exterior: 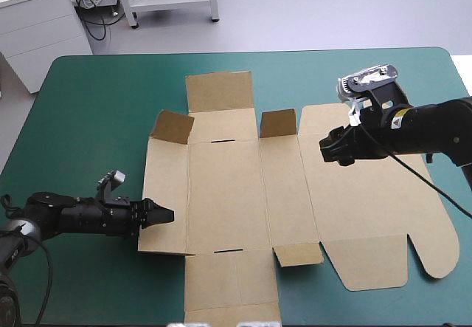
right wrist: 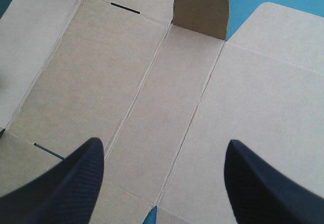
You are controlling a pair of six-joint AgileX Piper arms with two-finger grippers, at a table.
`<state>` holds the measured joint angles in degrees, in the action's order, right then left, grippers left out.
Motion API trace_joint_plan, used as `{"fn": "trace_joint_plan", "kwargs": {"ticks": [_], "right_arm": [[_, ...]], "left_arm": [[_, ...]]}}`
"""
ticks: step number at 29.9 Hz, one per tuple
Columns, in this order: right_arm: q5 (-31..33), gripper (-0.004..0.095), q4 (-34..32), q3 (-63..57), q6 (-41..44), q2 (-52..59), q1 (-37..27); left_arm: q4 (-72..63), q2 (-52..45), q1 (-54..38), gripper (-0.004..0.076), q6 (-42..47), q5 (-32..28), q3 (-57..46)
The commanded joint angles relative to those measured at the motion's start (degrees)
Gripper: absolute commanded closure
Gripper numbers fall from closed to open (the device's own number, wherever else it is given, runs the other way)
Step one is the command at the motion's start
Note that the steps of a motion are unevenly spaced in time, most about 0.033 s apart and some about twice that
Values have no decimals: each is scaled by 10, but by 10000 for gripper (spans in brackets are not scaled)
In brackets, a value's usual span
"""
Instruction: Fold the box
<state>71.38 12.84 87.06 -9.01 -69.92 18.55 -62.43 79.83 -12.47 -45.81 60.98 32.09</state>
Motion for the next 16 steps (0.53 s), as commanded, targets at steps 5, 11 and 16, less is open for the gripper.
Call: {"fn": "trace_joint_plan", "kwargs": {"ticks": [5,11,16], "right_arm": [[0,278,8,12,-6,16,-3],[0,278,10,12,-6,16,-3],[0,278,10,12,-6,16,-3]], "left_arm": [[-54,-12,74,303,5,-25,10],[-72,-12,76,517,5,-58,10],[-88,-12,76,750,-23,-71,11]]}}
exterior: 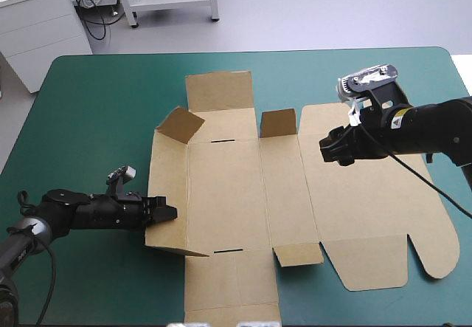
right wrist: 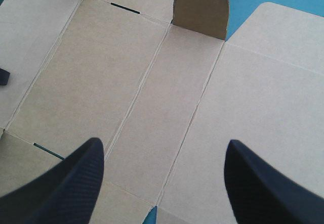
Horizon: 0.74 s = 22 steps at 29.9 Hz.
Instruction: Fold the box
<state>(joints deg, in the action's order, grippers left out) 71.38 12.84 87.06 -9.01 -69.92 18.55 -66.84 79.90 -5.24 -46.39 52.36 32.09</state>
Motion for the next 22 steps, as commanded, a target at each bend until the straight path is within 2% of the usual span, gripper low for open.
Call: {"fn": "trace_joint_plan", "kwargs": {"ticks": [1,10,19,22], "right_arm": [[0,278,10,12,-6,16,-3],[0,278,10,12,-4,22,-3],[0,278,10,12,-3,28,-3],[0,278,10,12,-3,28,-3]], "left_arm": [[-45,-13,3,755,-26,15,11],[13,-13,3,756,-73,43,55],[178,20,3,756,-54,64,257],[225,62,11,756,-52,98,344]]}}
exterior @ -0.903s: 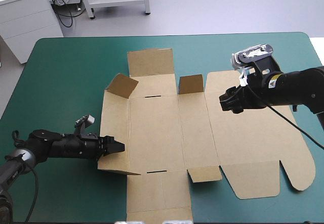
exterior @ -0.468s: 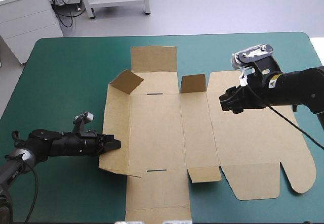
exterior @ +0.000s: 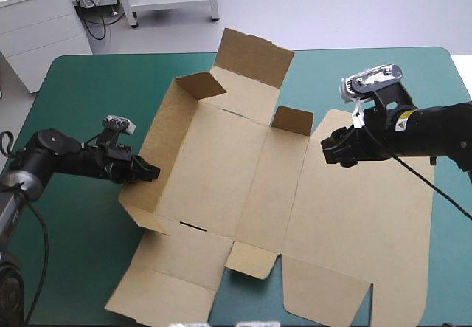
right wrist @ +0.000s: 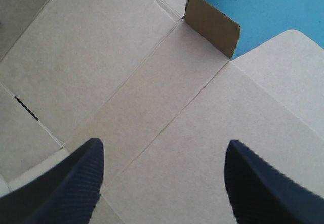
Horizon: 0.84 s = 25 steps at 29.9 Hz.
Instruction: Fold the box
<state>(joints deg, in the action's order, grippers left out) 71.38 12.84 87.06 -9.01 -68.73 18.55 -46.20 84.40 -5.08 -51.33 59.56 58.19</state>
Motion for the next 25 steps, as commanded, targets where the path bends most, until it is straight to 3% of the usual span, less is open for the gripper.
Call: {"fn": "trace_joint_plan", "kwargs": {"ticks": [1,5,10,14,18,21,25], "right_arm": [[0,278,10,12,-3,16,-3],[0,309,10,12,-3,15,-3],[0,370,10,12,-3,15,-3],[0,375,10,12,-3,15,-3],[-1,375,0,12,-3,15,-3],[-6,376,-15,12,6,15,-3],[-23,376,-64,12,27,15,-3]], "left_arm": [[41,30,15,756,-3,46,116],[152,97,67,756,-1,99,245],[274,165,136,756,8,87,399],[362,208,181,756,0,43,513],[450,247,228,756,-19,-43,595],[490,261,266,756,-42,-113,612],[499,263,308,756,-55,-124,610]]}}
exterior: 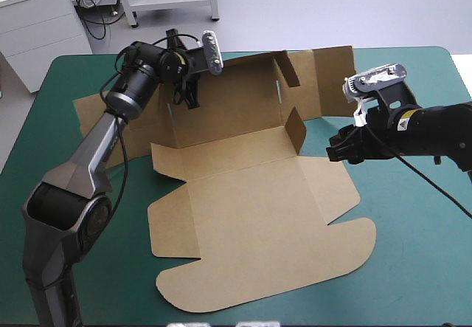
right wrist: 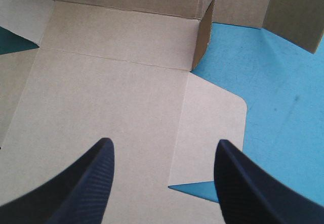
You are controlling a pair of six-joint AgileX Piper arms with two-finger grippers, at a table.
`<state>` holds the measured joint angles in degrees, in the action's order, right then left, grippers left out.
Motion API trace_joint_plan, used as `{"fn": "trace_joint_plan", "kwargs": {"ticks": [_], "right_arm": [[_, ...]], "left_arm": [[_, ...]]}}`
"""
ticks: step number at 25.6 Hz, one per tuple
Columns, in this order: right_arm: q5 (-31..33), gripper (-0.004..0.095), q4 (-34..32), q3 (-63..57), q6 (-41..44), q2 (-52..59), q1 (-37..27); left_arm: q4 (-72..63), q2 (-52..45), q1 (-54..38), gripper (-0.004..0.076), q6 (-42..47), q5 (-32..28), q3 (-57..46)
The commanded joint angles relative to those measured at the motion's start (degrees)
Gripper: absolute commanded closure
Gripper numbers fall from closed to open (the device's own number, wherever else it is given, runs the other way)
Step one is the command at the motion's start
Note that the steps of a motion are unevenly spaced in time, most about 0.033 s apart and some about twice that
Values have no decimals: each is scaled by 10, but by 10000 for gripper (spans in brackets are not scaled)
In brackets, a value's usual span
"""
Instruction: Fold the box
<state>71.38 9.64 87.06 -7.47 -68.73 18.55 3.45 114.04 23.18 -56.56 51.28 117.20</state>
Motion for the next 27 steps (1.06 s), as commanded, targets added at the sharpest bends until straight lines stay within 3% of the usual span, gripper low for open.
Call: {"fn": "trace_joint_plan", "kwargs": {"ticks": [1,5,9,12,18,20,27], "right_arm": [[-27,375,-62,12,18,15,-3],[-41,375,-184,12,61,15,-13],[-66,376,-172,12,42,15,-96],[-83,376,-124,12,24,15,-176],[-97,376,72,12,-61,-13,-315],[-95,376,96,13,-71,-36,-338],[-63,376,133,108,-73,-113,-339]], "left_arm": [[3,-33,35,756,9,-42,20],[25,-37,79,756,26,-41,2],[66,-57,118,756,24,-68,-73],[94,-93,139,756,41,-132,-155],[159,-189,183,756,110,-282,-327],[230,-221,210,756,166,-323,-385],[481,-229,228,756,375,-349,-431]]}}
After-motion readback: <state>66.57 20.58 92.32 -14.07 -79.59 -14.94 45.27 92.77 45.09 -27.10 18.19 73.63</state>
